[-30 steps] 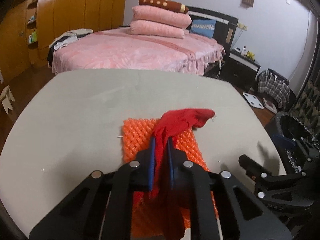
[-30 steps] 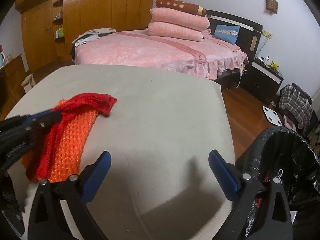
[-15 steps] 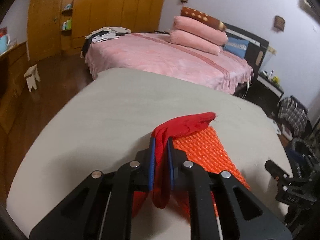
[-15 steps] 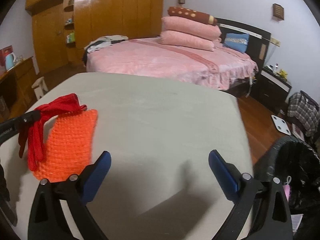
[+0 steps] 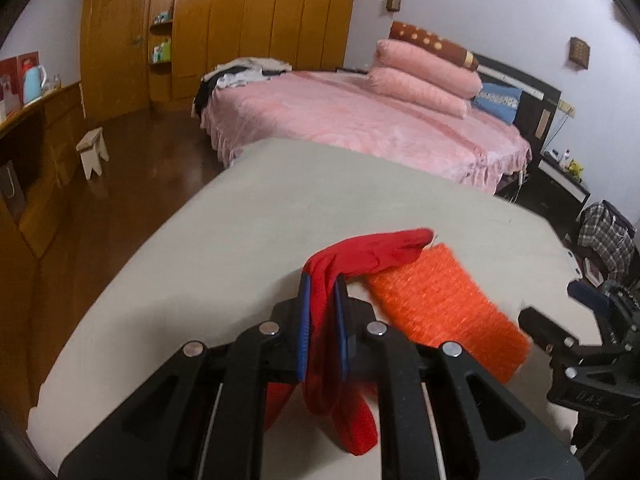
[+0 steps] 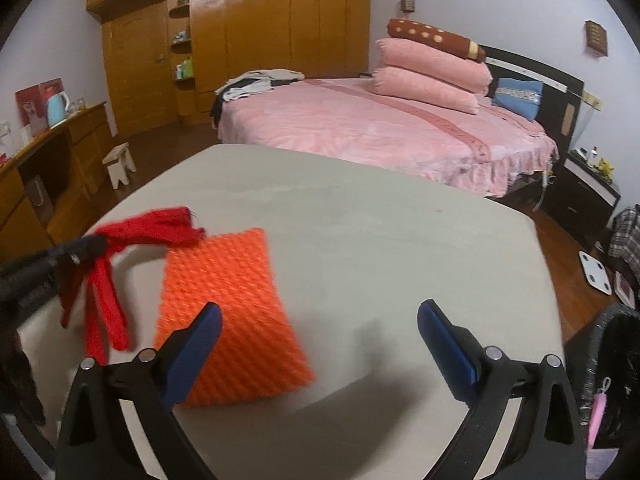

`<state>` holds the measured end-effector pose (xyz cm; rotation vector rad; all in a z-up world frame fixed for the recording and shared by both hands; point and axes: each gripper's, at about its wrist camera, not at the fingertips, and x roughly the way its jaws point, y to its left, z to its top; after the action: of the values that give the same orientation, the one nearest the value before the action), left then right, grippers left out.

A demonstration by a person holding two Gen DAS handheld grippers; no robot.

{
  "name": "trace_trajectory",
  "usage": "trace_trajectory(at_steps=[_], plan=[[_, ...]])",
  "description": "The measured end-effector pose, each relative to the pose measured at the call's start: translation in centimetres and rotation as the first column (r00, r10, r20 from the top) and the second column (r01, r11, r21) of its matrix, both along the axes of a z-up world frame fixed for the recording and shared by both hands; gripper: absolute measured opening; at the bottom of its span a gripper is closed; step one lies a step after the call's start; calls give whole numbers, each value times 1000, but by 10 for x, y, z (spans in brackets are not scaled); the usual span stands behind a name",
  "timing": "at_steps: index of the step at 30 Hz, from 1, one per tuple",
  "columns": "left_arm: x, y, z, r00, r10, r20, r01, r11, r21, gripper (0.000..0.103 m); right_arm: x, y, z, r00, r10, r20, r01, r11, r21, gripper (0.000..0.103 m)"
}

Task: Collect trash
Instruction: 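Grasp the orange mesh sleeve with the right tool while the left tool holds the red cloth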

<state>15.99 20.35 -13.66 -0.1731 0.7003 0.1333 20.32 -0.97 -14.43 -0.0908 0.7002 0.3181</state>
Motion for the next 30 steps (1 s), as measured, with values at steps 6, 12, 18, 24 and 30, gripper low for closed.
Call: trace_trajectory(at_steps=[6, 12, 18, 24, 30], plan=[[3, 16, -22, 997, 26, -77, -29, 998, -46, 11, 1, 30, -11, 997, 77, -16, -78, 996, -52, 97], [5, 16, -28, 995, 15, -101, -20, 999, -41, 11, 3, 43, -28, 994, 84, -67, -90, 991, -100, 97], [9, 17, -33, 992, 3, -126, -9, 999, -43, 11, 5, 42, -34, 990, 89, -108, -99, 991, -89, 97], [10, 16, -34, 991, 3, -136, -9, 999, -41, 11, 10, 37, -39, 982, 93, -162, -100, 994, -38, 97], [13, 15, -34, 990, 4, -140, -9, 999, -38, 11, 4, 39, -39, 979, 129, -158, -134, 991, -19, 82]])
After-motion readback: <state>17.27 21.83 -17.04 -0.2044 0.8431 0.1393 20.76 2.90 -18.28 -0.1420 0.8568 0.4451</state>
